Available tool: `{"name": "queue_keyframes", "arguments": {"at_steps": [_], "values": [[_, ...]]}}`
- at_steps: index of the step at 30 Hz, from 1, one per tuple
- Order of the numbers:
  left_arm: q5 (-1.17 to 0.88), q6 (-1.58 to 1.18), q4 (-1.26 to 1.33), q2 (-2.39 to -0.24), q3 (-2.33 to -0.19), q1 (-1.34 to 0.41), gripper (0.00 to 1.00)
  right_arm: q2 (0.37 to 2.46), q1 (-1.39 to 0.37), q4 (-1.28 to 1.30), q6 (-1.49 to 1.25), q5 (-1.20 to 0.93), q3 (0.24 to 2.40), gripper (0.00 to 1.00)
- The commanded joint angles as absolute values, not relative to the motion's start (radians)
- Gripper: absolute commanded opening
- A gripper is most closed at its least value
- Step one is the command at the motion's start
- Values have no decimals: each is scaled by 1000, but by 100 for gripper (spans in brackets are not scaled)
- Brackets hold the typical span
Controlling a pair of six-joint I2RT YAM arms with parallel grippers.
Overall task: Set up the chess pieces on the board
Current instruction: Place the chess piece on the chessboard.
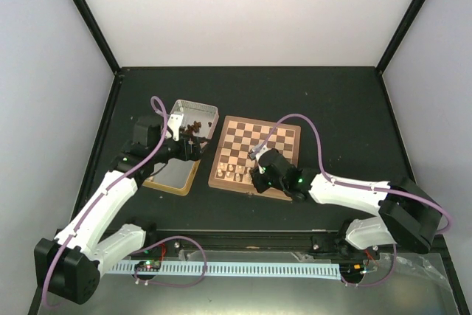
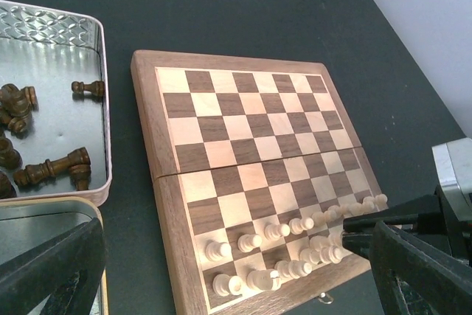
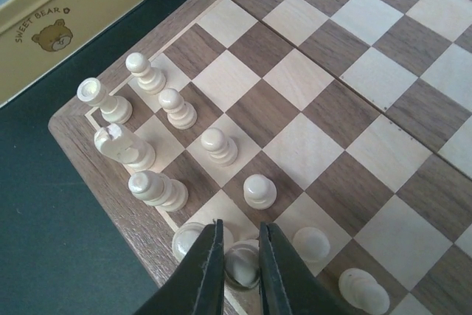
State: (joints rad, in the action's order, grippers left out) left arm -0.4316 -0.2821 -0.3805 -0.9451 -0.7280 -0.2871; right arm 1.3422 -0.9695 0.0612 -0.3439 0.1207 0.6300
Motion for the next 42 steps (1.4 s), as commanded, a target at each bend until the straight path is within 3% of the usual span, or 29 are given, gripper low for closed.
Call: {"name": "queue_keyframes", "arguments": {"at_steps": [1,8,22,34,42], "values": [[-450,-288,-380,-955,-756,-278,99,1350,-972,98,-347,117,651,11],[-452,-288,-380,-963,-755,-275,99,1286,-973,152,-322,112,637,6],[-458,-284,-396,-979,-765,-270,99,1285,-972,152,-311,101,623,10],[-437,-284,-420,-985,-775,-266,99,1266,-974,172,-320,123,641,28],[-232,-392,-562,-1005,-783,-250,99,1108,-971,212,-383,175,677,45]]}}
